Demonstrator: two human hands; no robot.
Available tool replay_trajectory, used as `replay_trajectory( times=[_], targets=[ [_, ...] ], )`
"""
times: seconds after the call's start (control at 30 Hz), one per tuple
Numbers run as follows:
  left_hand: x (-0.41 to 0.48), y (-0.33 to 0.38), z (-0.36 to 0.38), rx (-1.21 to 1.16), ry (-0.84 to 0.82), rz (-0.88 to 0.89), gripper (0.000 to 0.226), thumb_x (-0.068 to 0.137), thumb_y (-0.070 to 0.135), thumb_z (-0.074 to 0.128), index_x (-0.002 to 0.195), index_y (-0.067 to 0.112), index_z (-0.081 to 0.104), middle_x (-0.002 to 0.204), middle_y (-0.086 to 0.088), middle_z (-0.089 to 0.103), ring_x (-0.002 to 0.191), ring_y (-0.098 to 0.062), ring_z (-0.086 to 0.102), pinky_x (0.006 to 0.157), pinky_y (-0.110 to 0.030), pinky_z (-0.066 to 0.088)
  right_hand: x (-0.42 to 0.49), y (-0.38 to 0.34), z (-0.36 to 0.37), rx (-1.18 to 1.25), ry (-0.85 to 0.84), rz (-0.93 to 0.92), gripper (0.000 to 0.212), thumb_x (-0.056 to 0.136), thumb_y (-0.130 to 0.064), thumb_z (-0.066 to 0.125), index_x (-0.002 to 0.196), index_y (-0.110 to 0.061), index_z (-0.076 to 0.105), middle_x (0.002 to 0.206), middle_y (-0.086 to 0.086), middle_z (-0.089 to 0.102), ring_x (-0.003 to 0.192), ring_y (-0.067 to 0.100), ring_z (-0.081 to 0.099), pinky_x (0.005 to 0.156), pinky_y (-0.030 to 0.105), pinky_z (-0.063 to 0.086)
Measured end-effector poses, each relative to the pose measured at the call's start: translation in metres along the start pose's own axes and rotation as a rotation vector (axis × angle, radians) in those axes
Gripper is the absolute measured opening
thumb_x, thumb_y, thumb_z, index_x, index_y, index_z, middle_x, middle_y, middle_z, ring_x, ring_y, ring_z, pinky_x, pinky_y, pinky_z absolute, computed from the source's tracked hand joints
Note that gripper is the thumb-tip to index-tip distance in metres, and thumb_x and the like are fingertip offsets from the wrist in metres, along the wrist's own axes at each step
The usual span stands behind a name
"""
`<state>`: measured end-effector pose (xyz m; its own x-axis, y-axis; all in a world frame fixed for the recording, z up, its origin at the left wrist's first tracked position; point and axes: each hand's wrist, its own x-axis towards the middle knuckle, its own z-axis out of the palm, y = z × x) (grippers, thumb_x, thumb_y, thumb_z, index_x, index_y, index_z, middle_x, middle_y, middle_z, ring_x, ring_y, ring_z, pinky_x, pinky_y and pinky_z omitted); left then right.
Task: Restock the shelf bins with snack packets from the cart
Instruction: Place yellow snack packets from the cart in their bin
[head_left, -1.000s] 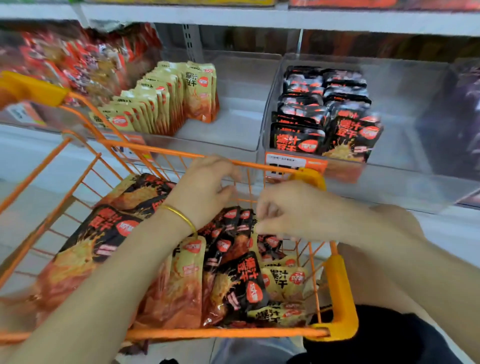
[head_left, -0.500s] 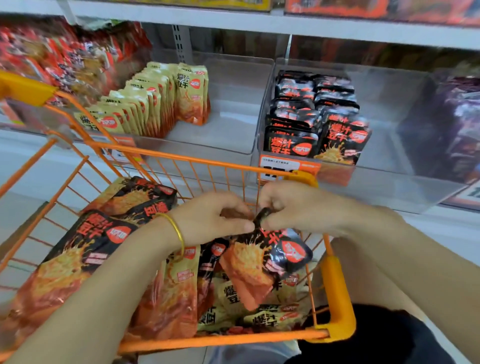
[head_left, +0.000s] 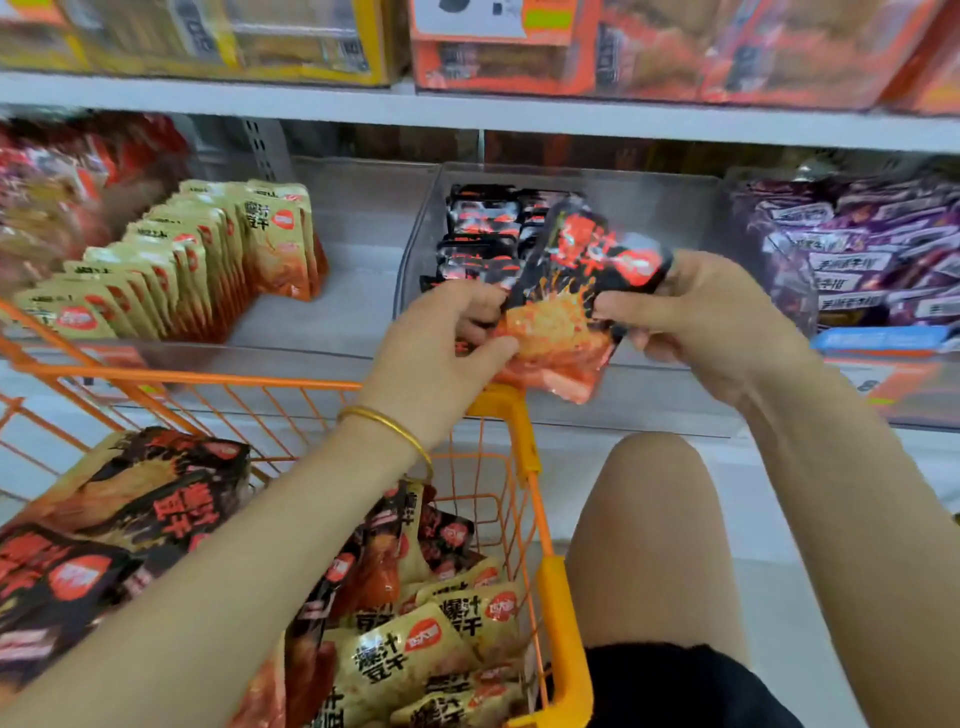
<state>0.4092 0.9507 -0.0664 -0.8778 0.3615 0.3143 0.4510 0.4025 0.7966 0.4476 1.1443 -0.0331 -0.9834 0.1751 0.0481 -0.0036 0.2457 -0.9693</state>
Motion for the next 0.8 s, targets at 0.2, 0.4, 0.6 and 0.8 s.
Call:
replay_trajectory(
  times=[0.2, 0.4, 0.6, 0.8],
  targets=[
    [0.010, -0.019, 0.020, 0.521, 0.017, 0.192, 0.030, 0.079, 0.020, 0.067, 0.109, 0.017, 0.064, 0.113, -0.004, 0.058, 0.111, -0.029, 0.048, 0.093, -0.032, 0.032, 0.053, 0.026, -0.028, -0.442, 0.087, 0.035, 0.024, 0.076, -0.001, 0.073, 0.064, -0.015, 0.058, 0.032, -0.012, 0.051, 0.029, -0.001, 0.045, 0.034, 0.013, 0.041],
    [-0.001, -0.021, 0.023, 0.527, 0.001, 0.205, 0.031, 0.079, 0.011, 0.068, 0.109, 0.013, 0.064, 0.120, -0.006, 0.052, 0.112, -0.028, 0.041, 0.093, -0.037, 0.038, 0.087, 0.075, -0.011, -0.626, 0.030, 0.170, 0.029, 0.078, -0.013, 0.075, 0.066, -0.014, 0.048, 0.047, 0.002, 0.061, 0.034, 0.005, 0.058, 0.040, 0.013, 0.043],
    [-0.005, -0.024, 0.019, 0.494, -0.018, 0.207, 0.032, 0.079, 0.008, 0.066, 0.110, 0.015, 0.064, 0.127, -0.005, 0.049, 0.116, -0.026, 0.039, 0.098, -0.016, 0.020, 0.097, 0.083, -0.007, -0.710, 0.083, 0.160, 0.046, 0.072, -0.023, 0.080, 0.062, -0.016, 0.037, 0.064, 0.017, 0.065, 0.074, 0.025, 0.070, 0.053, 0.024, 0.047],
    [-0.024, -0.027, -0.008, 0.420, -0.021, 0.205, 0.025, 0.080, 0.010, 0.067, 0.104, 0.016, 0.065, 0.112, -0.001, 0.053, 0.108, -0.017, 0.045, 0.095, -0.005, 0.023, 0.081, 0.071, -0.011, -0.663, 0.315, 0.094, 0.050, 0.073, -0.016, 0.080, 0.088, -0.008, 0.034, 0.087, 0.019, 0.057, 0.082, 0.034, 0.061, 0.070, 0.043, 0.050]
  ],
)
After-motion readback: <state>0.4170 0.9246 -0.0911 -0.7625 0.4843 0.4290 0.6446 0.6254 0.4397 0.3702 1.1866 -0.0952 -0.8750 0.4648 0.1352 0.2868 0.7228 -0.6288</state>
